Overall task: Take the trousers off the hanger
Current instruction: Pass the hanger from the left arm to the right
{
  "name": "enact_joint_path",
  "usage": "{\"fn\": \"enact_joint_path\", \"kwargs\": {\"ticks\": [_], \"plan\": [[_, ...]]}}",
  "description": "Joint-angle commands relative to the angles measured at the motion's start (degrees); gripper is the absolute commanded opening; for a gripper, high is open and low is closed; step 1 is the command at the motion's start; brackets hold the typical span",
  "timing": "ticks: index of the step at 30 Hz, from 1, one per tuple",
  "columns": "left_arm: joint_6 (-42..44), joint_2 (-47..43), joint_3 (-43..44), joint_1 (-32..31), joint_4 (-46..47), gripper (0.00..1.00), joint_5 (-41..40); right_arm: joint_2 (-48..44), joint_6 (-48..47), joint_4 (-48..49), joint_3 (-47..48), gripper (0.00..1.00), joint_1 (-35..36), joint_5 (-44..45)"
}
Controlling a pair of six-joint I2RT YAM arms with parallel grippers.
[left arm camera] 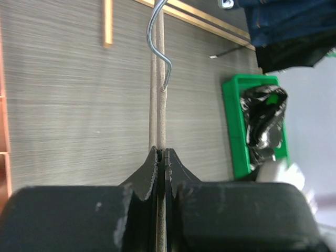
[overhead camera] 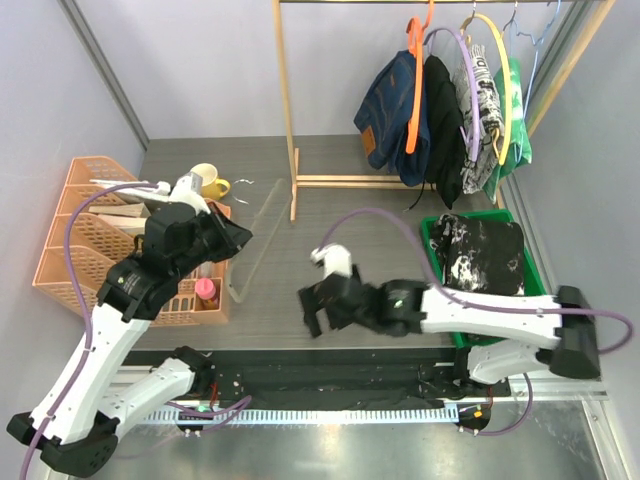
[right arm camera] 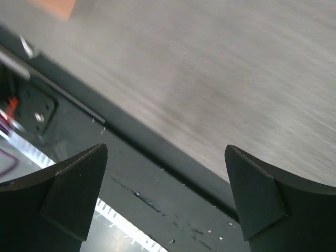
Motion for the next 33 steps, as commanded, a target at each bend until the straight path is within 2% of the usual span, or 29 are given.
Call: {"fn": "enact_joint_path", "kwargs": {"ticks": [1,2,5,8,12,15,19,20,24,31,33], "plan": [[0.0,-1.1,1.9,0.2,-2.5,0.0,-8.2,8.0,-3.1,4.8,7.3,1.0,12.0,11.2],[-0.2,-1.2,1.8,0.2,-2.8,0.0,-9.3,10.5,-5.6,4.9,8.8,1.0,14.3,17.6],[-1.5,-1.6,1.7,0.3,-4.0,0.0,-13.8,13.5,-10.5,6.4,14.3,1.0,19.8,28.3],[-3.9,-2.2,1.2,0.3,-4.1,0.0,-16.3,13.7,-17.3,12.2,17.6,1.0,21.7,35.1],[-5.6,-2.8,1.6,0.2,-4.3,0.0,-18.3,11.6,-29.7,31.5,15.9,0.95,21.7,32.0],[-6.9,-2.8,2.2,0.2,-4.4,0.0,-18.9,13.5,-34.6,37.5,18.2,0.91,21.7,28.8],[-8.3,-3.7,1.8,0.2,-4.2,0.0,-18.2,18.4,-39.5,37.3,24.6,0.8,20.2,28.1],[-8.4,-3.9,1.5,0.2,-4.0,0.0,-17.7,19.4,-39.4,36.6,26.0,0.75,19.7,27.5],[-9.1,-5.1,1.6,0.2,-3.9,0.0,-16.5,23.0,-38.9,34.2,32.0,0.65,17.5,24.6],[-9.5,-6.0,2.9,0.2,-4.3,0.0,-14.7,26.3,-37.1,32.1,34.4,0.57,15.4,22.9],[-9.8,-6.2,2.8,0.3,-4.3,0.0,-13.8,26.7,-36.3,32.2,34.5,0.49,14.7,22.7]]}}
